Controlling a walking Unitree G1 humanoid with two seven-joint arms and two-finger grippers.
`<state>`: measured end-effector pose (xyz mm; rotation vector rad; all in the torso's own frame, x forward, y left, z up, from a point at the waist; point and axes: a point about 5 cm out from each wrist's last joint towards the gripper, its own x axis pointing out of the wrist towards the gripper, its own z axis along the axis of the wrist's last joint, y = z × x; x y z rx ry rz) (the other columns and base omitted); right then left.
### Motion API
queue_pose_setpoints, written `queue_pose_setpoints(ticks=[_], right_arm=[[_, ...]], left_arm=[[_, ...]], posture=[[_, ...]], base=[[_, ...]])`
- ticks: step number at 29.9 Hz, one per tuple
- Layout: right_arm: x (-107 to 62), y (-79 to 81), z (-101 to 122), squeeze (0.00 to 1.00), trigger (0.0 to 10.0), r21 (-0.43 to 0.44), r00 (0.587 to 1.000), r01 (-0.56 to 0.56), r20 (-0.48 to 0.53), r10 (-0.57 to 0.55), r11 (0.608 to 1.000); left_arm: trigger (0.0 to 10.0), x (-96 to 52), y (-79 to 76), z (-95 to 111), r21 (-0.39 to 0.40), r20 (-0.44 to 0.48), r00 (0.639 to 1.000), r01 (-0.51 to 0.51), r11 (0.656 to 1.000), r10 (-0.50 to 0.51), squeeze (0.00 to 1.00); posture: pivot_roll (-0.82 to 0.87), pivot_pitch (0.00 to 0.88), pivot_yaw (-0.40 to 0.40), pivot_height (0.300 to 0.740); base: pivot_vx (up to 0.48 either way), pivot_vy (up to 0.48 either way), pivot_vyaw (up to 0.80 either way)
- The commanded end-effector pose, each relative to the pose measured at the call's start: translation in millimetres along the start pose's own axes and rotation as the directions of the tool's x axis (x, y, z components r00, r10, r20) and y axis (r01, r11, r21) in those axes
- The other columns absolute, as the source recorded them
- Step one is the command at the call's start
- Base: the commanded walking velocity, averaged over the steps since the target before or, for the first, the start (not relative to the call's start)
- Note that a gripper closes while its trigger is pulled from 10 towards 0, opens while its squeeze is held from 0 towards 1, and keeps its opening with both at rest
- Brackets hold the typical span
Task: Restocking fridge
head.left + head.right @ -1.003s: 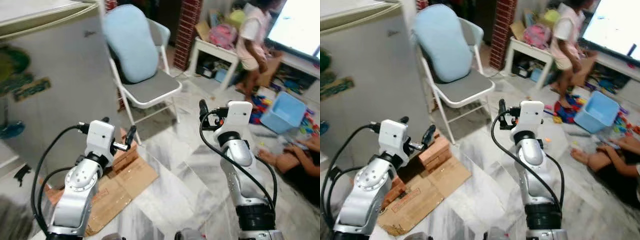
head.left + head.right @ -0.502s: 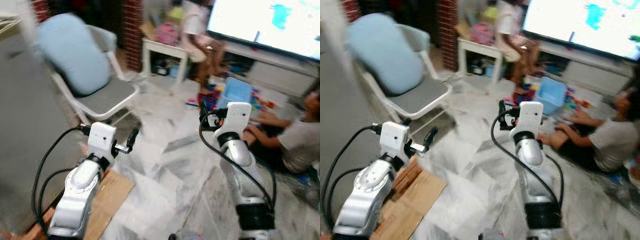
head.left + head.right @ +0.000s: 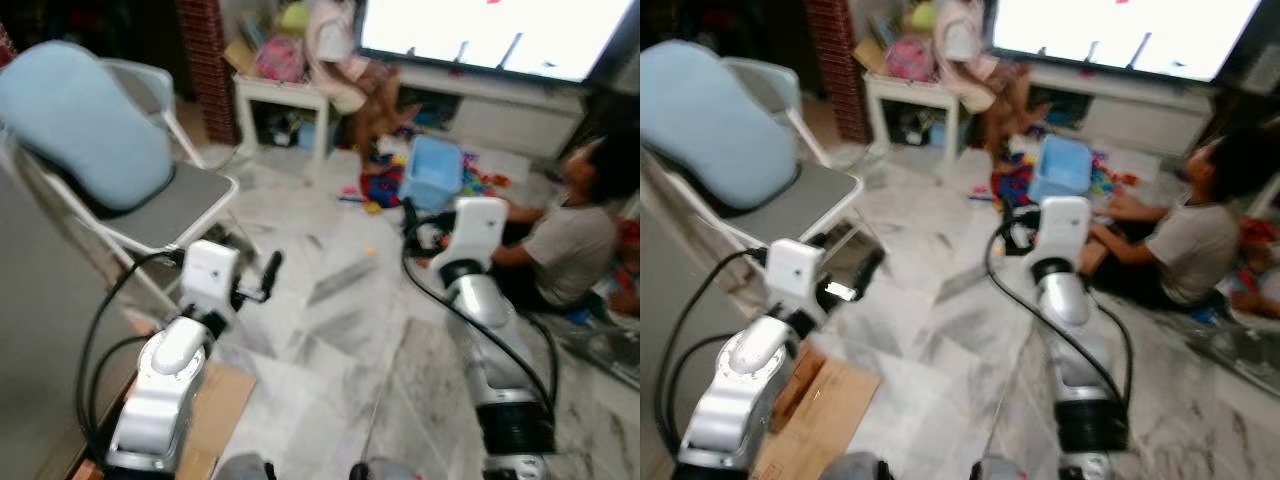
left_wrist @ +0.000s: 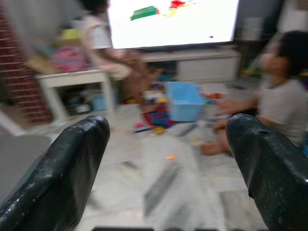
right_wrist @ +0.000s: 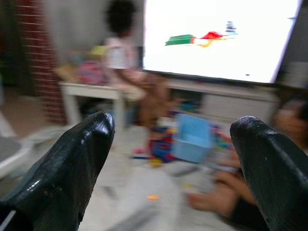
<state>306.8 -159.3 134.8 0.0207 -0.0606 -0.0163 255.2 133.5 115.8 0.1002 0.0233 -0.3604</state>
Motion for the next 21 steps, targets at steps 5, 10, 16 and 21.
queue_pose_setpoints(ticks=[5,10,16,21], right_arm=[[1.7,6.1,3.7,0.00,10.0,0.011,1.000,-0.012,0.019,0.012,1.000],[2.2,5.4,3.6,0.00,10.0,0.010,1.000,-0.011,0.019,0.011,1.000],[3.3,6.4,3.8,0.00,10.0,0.010,1.000,-0.012,0.022,0.012,1.000],[3.8,7.3,3.7,0.00,10.0,0.011,1.000,-0.014,0.023,0.014,1.000]], left_arm=[[10.0,-0.4,1.1,3.3,0.002,0.015,1.000,0.008,1.000,-0.008,0.00],[10.0,0.2,0.0,3.7,-0.002,0.018,1.000,0.015,1.000,-0.015,0.00],[10.0,0.2,-0.3,3.9,-0.002,0.021,1.000,0.017,1.000,-0.017,0.00],[10.0,0.4,-0.2,4.2,-0.002,0.022,1.000,0.017,1.000,-0.017,0.00]], posture=[[0.05,0.000,-0.027,0.740],[0.05,0.000,-0.029,0.740],[0.05,0.000,-0.030,0.740],[0.05,0.000,-0.031,0.740]], base=[[0.000,0.000,-0.80],[0.286,0.000,-0.80],[0.316,0.000,-0.80],[0.318,0.000,-0.80]])
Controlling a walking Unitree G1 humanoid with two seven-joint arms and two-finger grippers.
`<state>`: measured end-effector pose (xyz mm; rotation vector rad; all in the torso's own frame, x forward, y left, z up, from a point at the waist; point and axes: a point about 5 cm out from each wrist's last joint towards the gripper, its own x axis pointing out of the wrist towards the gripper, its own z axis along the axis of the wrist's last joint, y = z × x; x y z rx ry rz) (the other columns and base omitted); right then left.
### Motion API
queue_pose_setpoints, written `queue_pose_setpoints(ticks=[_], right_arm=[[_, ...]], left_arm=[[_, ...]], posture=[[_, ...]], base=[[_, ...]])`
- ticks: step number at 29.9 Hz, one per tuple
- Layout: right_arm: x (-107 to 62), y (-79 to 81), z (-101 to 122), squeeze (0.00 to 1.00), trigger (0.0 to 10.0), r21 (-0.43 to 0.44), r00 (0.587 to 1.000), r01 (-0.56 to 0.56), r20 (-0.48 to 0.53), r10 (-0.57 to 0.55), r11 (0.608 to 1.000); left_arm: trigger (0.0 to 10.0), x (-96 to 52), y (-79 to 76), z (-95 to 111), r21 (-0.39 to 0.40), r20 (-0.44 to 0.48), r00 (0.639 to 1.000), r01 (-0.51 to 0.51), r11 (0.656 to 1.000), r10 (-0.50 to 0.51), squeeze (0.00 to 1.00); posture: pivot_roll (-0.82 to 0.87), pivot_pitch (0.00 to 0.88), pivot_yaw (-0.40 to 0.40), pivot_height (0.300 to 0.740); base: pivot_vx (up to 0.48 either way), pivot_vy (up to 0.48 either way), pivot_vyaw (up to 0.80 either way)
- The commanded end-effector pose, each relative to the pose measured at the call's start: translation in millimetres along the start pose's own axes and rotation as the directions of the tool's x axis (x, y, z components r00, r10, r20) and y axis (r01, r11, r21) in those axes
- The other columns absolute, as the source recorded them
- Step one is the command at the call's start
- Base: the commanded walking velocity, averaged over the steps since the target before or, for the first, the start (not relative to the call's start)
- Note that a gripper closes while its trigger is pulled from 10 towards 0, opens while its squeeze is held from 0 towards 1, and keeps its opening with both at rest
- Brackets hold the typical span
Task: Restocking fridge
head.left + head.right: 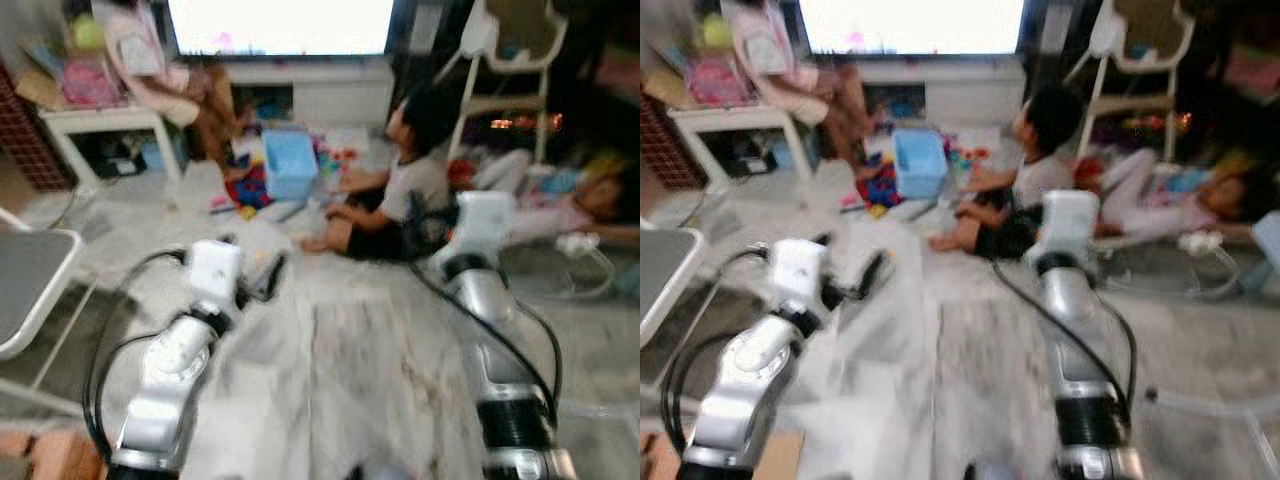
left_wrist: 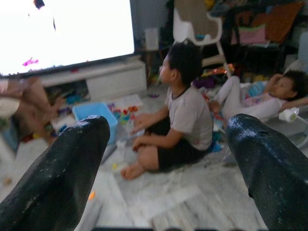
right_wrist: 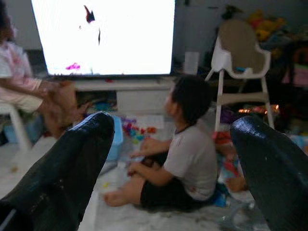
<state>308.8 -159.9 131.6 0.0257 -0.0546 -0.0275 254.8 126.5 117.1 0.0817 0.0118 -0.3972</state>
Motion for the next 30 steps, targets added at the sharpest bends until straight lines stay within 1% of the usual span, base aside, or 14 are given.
queue_pose_setpoints(ticks=[1,15,30], right_arm=[[1.9,8.2,6.9,0.00,10.0,0.006,0.999,-0.026,0.029,0.026,1.000],[3.6,8.3,6.4,0.00,10.0,0.005,0.999,-0.024,0.036,0.023,1.000],[5.9,6.6,5.7,0.00,10.0,-0.022,0.999,-0.012,0.040,0.013,1.000]], left_arm=[[10.0,-1.7,6.3,2.2,0.014,0.006,1.000,-0.019,1.000,0.019,0.00],[10.0,-0.7,6.2,2.3,0.017,0.010,1.000,-0.015,1.000,0.015,0.00],[10.0,1.7,4.2,3.1,0.013,0.016,1.000,-0.014,1.000,0.013,0.00]], posture=[[0.05,0.000,-0.030,0.740],[0.05,0.000,-0.029,0.740],[0.05,0.000,-0.035,0.740]], base=[[0.319,0.000,-0.80],[0.318,0.000,-0.80],[0.329,0.000,-0.80]])
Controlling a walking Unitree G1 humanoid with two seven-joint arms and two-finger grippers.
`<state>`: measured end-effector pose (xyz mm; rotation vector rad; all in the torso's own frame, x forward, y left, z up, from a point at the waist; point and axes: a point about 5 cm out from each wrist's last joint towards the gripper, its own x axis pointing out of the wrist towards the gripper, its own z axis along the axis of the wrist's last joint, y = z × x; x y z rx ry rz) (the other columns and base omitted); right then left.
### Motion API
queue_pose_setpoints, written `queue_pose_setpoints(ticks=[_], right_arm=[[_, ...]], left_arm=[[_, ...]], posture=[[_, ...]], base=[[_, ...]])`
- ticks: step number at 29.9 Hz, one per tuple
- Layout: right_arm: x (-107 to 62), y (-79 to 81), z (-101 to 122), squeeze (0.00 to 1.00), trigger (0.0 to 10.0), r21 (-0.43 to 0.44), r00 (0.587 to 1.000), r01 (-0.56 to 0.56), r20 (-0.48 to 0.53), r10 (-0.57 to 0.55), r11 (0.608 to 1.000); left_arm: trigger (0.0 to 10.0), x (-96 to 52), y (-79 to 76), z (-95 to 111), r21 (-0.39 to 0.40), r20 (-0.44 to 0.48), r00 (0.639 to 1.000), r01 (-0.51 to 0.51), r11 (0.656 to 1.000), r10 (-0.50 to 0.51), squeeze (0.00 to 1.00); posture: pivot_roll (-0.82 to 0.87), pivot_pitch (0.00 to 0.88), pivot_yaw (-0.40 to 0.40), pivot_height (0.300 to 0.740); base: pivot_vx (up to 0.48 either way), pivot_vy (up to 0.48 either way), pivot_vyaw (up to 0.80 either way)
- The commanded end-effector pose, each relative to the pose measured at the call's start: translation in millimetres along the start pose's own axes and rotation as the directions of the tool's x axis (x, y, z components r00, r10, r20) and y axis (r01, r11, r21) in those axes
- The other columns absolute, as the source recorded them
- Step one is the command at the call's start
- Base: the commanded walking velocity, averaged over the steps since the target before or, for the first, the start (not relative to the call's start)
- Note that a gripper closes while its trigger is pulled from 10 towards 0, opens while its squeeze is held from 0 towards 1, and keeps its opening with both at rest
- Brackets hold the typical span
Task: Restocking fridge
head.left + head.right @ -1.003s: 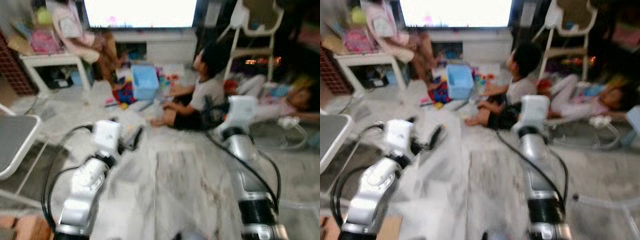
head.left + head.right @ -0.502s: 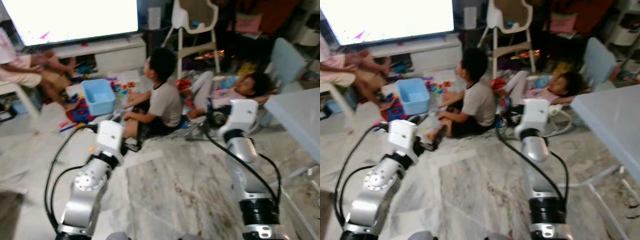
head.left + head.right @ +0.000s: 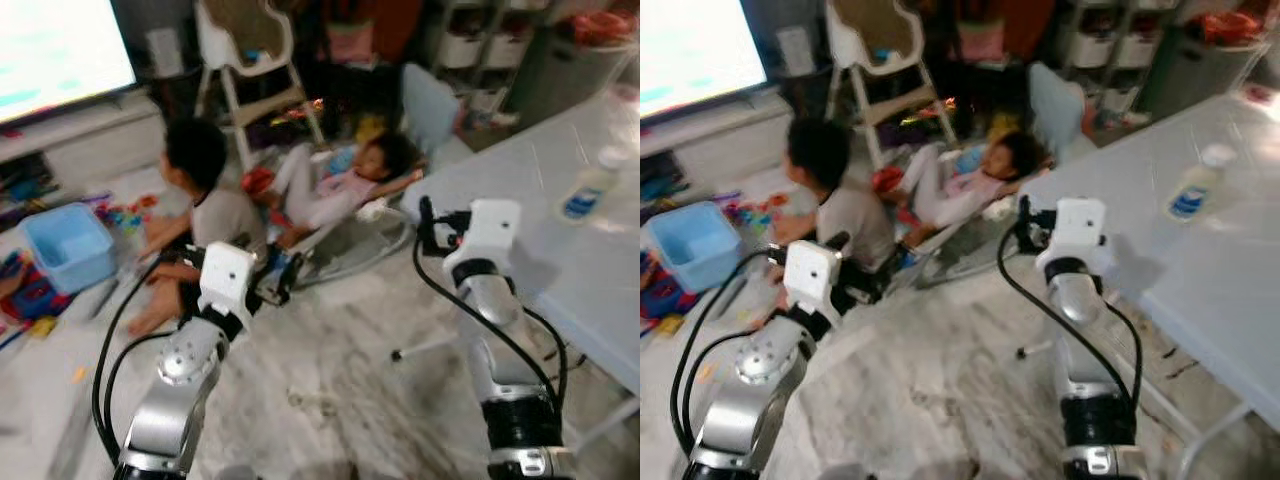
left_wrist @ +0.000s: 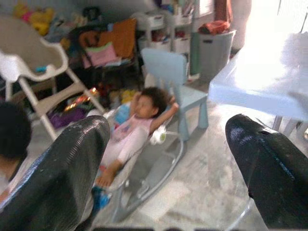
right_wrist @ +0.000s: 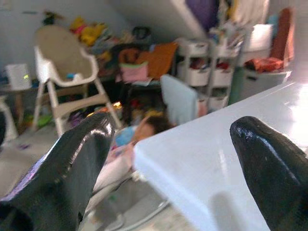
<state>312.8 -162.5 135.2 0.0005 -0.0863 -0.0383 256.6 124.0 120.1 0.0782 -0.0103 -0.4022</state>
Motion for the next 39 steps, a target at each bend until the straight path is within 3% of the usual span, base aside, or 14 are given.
queue_pose_setpoints(ticks=[1,4,20,26,38,39], right_arm=[[1.8,8.7,2,0.00,10.0,0.004,1.000,-0.022,0.009,0.022,1.000],[1.9,7.9,3,0.00,10.0,0.002,1.000,-0.020,0.010,0.020,1.000],[6.3,3.4,3,0.00,10.0,-0.007,1.000,0.022,0.013,-0.022,1.000],[5.7,1.1,1,0.00,10.0,-0.004,0.999,0.033,0.006,-0.033,0.999],[17.5,-1.1,9,0.00,10.0,-0.025,0.999,0.032,0.028,-0.031,0.999],[18.2,-1.2,11,0.93,10.0,-0.028,0.999,0.032,0.036,-0.031,0.999]], left_arm=[[10.0,-0.8,5.4,0,0.011,-0.006,1.000,-0.018,1.000,0.018,0.00],[10.0,-0.4,5.1,0,0.008,-0.005,1.000,-0.021,1.000,0.021,0.00],[10.0,0.8,5.6,1,0.008,0.001,1.000,-0.018,1.000,0.018,0.00],[10.0,2.1,5.6,2,0.011,0.008,1.000,-0.018,1.000,0.018,0.00],[10.0,8.4,12.8,13,0.051,0.033,0.998,-0.062,0.997,0.060,0.00],[10.0,9.7,12.5,17,0.047,0.049,0.997,-0.065,0.997,0.063,0.00]], posture=[[0.05,0.000,-0.035,0.740],[0.05,0.000,-0.036,0.740],[0.04,0.000,-0.033,0.740],[0.04,0.000,-0.031,0.740],[0.04,0.000,-0.054,0.740],[0.04,0.000,-0.056,0.740]], base=[[0.349,0.000,-0.80],[0.356,0.000,-0.80],[0.398,0.000,0.00],[0.436,0.000,-0.80],[0.000,0.000,-0.23],[0.000,0.000,0.00]])
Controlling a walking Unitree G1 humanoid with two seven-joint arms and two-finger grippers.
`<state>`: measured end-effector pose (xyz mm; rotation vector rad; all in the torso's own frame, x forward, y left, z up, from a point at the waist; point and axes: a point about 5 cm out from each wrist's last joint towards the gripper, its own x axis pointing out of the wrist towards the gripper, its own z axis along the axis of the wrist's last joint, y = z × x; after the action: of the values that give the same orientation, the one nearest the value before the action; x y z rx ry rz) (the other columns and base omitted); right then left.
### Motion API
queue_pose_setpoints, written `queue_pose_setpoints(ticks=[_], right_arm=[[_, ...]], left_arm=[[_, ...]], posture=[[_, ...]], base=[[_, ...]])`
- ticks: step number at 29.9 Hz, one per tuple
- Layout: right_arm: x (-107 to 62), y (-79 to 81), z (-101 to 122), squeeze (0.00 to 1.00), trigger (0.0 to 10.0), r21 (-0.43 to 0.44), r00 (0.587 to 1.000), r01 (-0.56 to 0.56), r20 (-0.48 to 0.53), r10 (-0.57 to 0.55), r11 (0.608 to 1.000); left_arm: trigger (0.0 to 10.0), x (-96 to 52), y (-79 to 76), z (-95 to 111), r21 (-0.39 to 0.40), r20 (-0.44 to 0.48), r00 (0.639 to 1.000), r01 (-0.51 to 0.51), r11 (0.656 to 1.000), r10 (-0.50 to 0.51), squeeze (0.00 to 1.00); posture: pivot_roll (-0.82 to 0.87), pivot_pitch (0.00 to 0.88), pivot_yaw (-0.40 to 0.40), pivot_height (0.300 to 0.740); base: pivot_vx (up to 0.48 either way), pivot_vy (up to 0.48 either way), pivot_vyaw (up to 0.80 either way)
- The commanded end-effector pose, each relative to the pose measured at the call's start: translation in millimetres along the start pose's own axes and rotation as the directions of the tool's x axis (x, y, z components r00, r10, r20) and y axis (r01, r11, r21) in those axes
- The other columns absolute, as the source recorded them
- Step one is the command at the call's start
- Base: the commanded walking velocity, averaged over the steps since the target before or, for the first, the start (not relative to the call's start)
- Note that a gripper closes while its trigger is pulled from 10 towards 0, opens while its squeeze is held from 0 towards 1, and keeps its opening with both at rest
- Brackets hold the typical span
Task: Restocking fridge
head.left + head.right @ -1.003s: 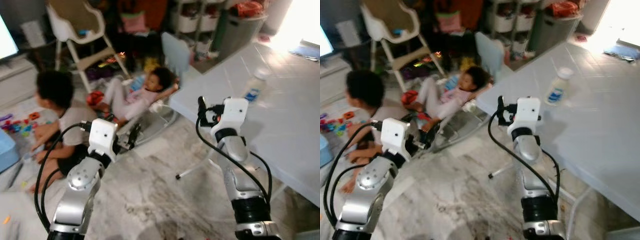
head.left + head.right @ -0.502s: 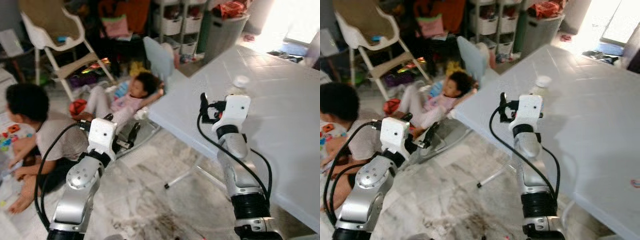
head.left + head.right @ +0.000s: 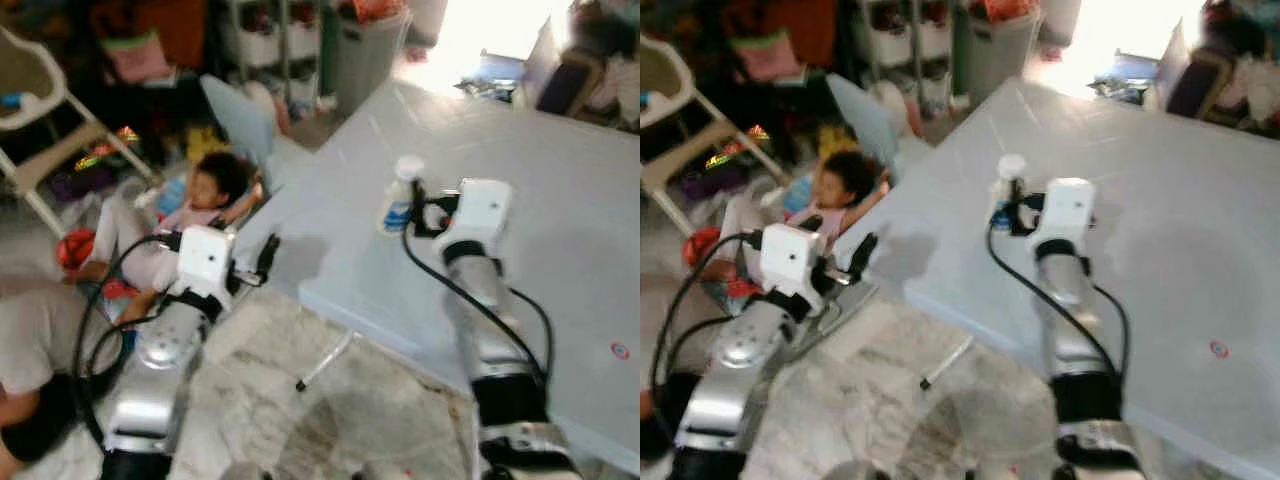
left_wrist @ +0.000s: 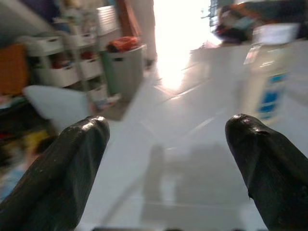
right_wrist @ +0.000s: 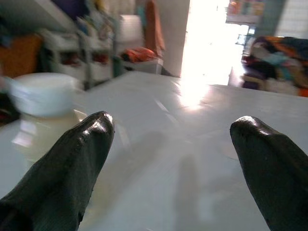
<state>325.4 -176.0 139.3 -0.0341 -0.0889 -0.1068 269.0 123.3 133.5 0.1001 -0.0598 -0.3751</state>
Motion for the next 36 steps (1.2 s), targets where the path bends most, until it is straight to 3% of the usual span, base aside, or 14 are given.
queue_pose_setpoints(ticks=[1,8,9,10,11,12,13,17,19,29,36], right_arm=[[5.2,11.7,10,1.00,10.0,0.006,0.999,-0.034,0.038,0.033,0.999],[7.9,12.3,18,1.00,10.0,0.024,0.998,-0.028,0.060,0.027,0.999],[9.6,11.2,24,0.94,10.0,0.035,0.997,-0.018,0.078,0.015,0.999],[10.7,9.9,28,0.75,10.0,0.051,0.996,-0.009,0.087,0.005,0.999],[11.0,9.6,29,0.75,10.0,0.055,0.996,-0.008,0.088,0.003,0.998],[11.0,9.1,31,0.18,10.0,0.060,0.996,-0.001,0.093,-0.005,0.998],[11.3,8.6,32,0.00,10.0,0.073,0.996,0.010,0.093,-0.016,0.997],[10.5,7.6,33,0.00,10.0,0.098,0.996,0.048,0.070,-0.055,0.994],[9.9,7.3,28,0.00,10.0,0.067,0.997,0.050,0.060,-0.054,0.997],[5.9,1.8,12,0.00,10.0,0.061,0.998,0.040,-0.043,-0.038,0.997],[1.7,-7.7,7,0.00,10.0,0.043,0.997,0.042,-0.060,-0.039,0.998]], left_arm=[[10.0,0.7,7.5,8,0.010,0.018,0.999,-0.039,0.999,0.039,0.00],[10.0,5.4,12.8,10,0.015,0.032,0.998,-0.054,0.998,0.054,0.00],[10.0,7.3,16.1,9,0.006,0.030,0.997,-0.065,0.998,0.065,0.00],[10.0,9.3,16.4,10,0.012,0.032,0.998,-0.055,0.998,0.055,0.00],[10.0,9.9,16.3,11,0.014,0.032,0.998,-0.052,0.999,0.051,0.00],[10.0,11.4,15.3,12,0.017,0.036,0.999,-0.039,0.999,0.038,0.00],[10.0,13.3,14.3,14,0.017,0.042,0.999,-0.023,1.000,0.022,0.00],[10.0,19.2,12.2,21,0.023,0.070,0.997,0.022,0.999,-0.024,0.00],[10.0,22.4,13.7,20,0.020,0.078,0.997,0.005,1.000,-0.006,0.00],[10.0,15.8,4.8,9,-0.006,0.062,0.998,0.013,1.000,-0.012,0.00],[10.0,7.4,5.0,-5,-0.027,0.003,1.000,0.025,0.999,-0.025,0.00]], posture=[[0.04,0.000,-0.063,0.740],[0.02,0.000,-0.046,0.740],[0.01,0.000,-0.032,0.740],[0.01,0.000,-0.023,0.740],[0.01,0.000,-0.023,0.740],[0.01,0.000,-0.010,0.740],[0.01,0.000,-0.010,0.740],[0.01,0.000,-0.017,0.740],[0.00,0.000,-0.018,0.740],[0.00,0.000,-0.044,0.740],[-0.03,0.000,0.008,0.740]], base=[[0.000,0.000,0.00],[0.000,0.000,0.00],[0.000,0.000,0.00],[0.000,0.000,0.00],[0.000,0.000,0.00],[0.000,0.000,0.00],[0.000,0.000,0.00],[0.000,0.000,0.00],[0.000,0.000,0.00],[0.000,0.000,0.00],[0.161,0.129,0.00]])
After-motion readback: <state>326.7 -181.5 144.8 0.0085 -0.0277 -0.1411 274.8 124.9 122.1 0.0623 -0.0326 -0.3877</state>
